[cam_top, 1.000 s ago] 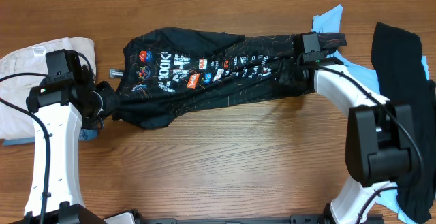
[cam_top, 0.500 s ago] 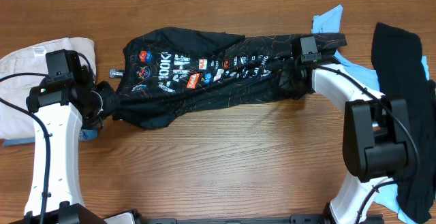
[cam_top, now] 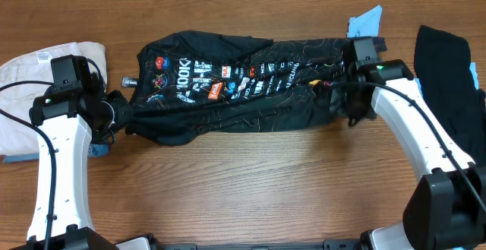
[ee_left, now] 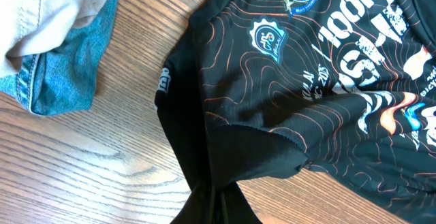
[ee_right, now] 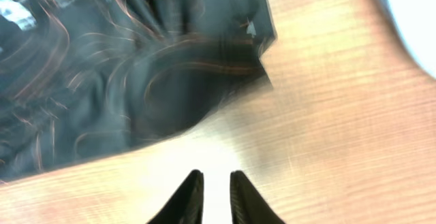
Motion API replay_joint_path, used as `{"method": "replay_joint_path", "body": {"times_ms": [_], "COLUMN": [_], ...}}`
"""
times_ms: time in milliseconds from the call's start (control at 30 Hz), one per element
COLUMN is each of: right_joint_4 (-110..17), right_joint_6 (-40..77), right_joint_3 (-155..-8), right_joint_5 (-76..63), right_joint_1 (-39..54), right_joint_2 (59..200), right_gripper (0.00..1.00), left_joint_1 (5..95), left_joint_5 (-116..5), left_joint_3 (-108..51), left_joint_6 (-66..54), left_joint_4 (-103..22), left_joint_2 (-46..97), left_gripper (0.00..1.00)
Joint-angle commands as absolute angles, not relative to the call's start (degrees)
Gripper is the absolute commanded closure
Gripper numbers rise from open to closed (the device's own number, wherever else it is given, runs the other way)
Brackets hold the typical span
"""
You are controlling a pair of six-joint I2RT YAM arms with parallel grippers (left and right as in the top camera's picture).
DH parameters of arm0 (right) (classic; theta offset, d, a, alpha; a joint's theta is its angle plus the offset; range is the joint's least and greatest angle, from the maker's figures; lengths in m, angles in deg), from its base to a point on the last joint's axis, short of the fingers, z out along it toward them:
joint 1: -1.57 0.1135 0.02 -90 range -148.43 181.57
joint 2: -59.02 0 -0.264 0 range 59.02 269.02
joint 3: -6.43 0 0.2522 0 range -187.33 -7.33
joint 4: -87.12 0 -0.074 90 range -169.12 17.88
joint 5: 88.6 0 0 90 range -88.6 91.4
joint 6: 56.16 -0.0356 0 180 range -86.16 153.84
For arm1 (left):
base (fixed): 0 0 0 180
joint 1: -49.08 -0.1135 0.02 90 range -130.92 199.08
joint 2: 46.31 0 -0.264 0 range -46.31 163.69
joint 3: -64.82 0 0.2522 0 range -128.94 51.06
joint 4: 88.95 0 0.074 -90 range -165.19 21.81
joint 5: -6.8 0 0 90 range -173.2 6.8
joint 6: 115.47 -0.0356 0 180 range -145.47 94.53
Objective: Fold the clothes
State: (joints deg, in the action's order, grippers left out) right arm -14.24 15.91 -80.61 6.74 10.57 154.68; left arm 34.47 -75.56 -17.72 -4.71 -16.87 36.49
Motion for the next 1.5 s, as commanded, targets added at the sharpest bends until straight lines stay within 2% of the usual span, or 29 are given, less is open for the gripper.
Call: {"method": "replay_joint_path", "body": {"times_ms": [0,100,167,233,500,700,867,1467], "right_joint_4": [-9.7,-9.1,-11.4,-15.4,-27.7,-30.2,-30.9,-34.2], "right_joint_6": [15.8,15.8,15.8,15.8,15.8,13.8,7.8,6.3], "right_joint_3": [-79.7,-79.7,-79.7,-79.7,-79.7,-79.7,-79.7,-79.7], "right_joint_5": [7.4,7.4,7.4,7.4,9.0,11.7,11.6,5.8], "right_joint_1": [10.5,10.5,10.5,10.5,10.4,8.7,5.5,4.2], "right_joint_2": [155.2,155.1,155.2,155.2,158.6,163.6,165.1,171.4], "right_gripper": [0.81,0.78,0.64,0.58,0.58,0.50,0.49,0.51], "left_joint_1": [34.6,34.6,34.6,34.6,34.6,34.6,34.6,34.6], "left_joint_5": [-76.1,-76.1,-76.1,-76.1,-76.1,-76.1,-76.1,-76.1], "left_joint_3": [-18.0,-18.0,-18.0,-18.0,-18.0,-18.0,-18.0,-18.0], "left_joint_6": [-6.2,-6.2,-6.2,-6.2,-6.2,-6.2,-6.2,-6.2], "left_joint_4": [-17.2,-17.4,-17.5,-17.5,-17.1,-17.1,-17.1,-17.1], "left_joint_2": [36.8,36.8,36.8,36.8,36.8,36.8,36.8,36.8], "left_gripper": [0.96,0.96,0.96,0.95,0.93,0.93,0.93,0.93]}}
